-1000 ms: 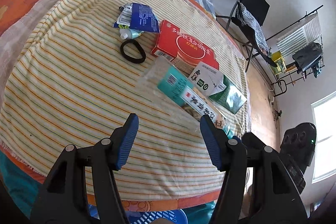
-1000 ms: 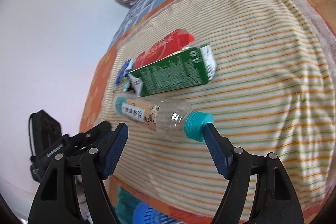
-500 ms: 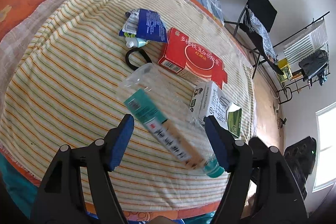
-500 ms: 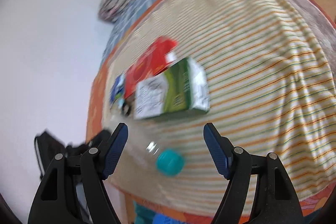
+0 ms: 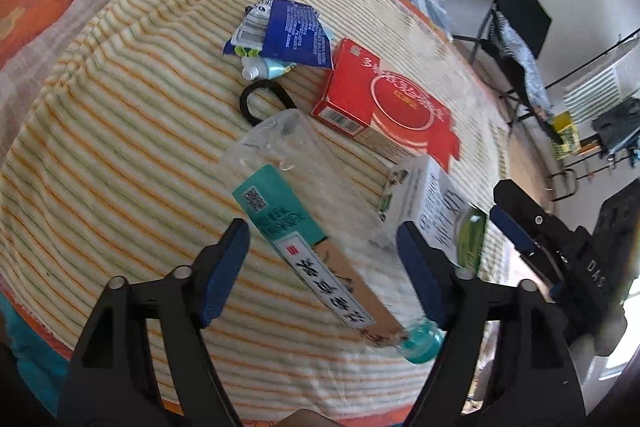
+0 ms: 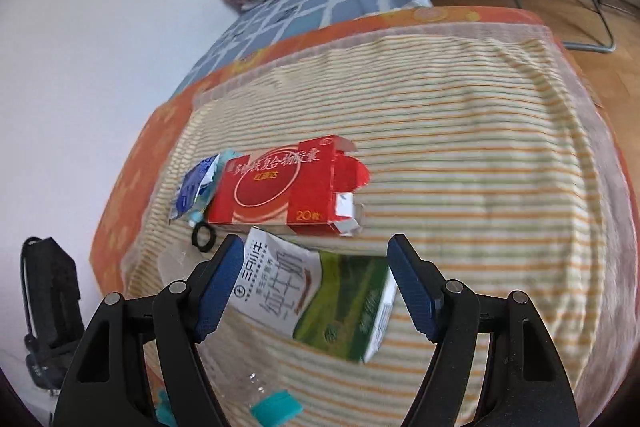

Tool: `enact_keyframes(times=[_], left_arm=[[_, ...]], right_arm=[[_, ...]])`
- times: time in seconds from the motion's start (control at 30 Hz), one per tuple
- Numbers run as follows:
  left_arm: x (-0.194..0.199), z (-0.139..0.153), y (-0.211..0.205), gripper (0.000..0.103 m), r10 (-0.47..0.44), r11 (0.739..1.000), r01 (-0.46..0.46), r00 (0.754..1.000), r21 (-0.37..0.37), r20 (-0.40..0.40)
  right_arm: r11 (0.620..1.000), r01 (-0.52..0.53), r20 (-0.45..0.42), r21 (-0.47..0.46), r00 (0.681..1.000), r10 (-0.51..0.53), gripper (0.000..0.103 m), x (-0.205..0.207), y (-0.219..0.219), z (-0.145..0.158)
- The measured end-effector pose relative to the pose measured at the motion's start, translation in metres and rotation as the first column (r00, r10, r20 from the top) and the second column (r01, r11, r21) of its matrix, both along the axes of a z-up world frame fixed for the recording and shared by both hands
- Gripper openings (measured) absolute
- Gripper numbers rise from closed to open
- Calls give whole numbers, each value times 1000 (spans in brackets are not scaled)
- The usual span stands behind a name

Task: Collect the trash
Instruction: 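Grasp the clear plastic bottle with the left tool while the right tool grasps the milk carton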

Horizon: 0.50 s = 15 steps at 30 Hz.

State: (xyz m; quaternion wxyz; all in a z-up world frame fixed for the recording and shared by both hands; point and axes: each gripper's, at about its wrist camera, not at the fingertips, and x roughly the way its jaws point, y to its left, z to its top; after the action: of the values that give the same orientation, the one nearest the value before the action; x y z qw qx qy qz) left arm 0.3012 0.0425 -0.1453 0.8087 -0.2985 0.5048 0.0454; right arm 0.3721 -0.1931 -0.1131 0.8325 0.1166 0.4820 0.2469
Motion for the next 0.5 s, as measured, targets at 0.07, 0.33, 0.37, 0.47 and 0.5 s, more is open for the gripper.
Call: enact_keyframes(times=[0.07, 0.33, 0.37, 0.47, 0.5], left_arm=[[7, -1, -4, 81, -1, 1000, 1, 1000, 23, -7], [21, -17, -12, 81, 9, 999, -8, 1000, 43, -27], [20, -17, -12, 81, 10, 999, -9, 1000, 43, -13], [19, -16, -15, 81, -11, 998, 11, 1000, 59, -4], [19, -15, -14, 80, -20, 998, 21, 1000, 61, -5]], right_arm=[[999, -11, 1, -31, 1000, 11, 75, 4, 4, -4], [995, -94, -34, -39, 995, 92, 75, -1, 0, -4], [995, -91, -31, -39, 995, 89, 75, -1, 1, -4], [997, -73, 14, -33, 997, 74, 75, 0, 0, 1], [997, -72, 24, -28, 997, 73, 75, 1, 1, 2]])
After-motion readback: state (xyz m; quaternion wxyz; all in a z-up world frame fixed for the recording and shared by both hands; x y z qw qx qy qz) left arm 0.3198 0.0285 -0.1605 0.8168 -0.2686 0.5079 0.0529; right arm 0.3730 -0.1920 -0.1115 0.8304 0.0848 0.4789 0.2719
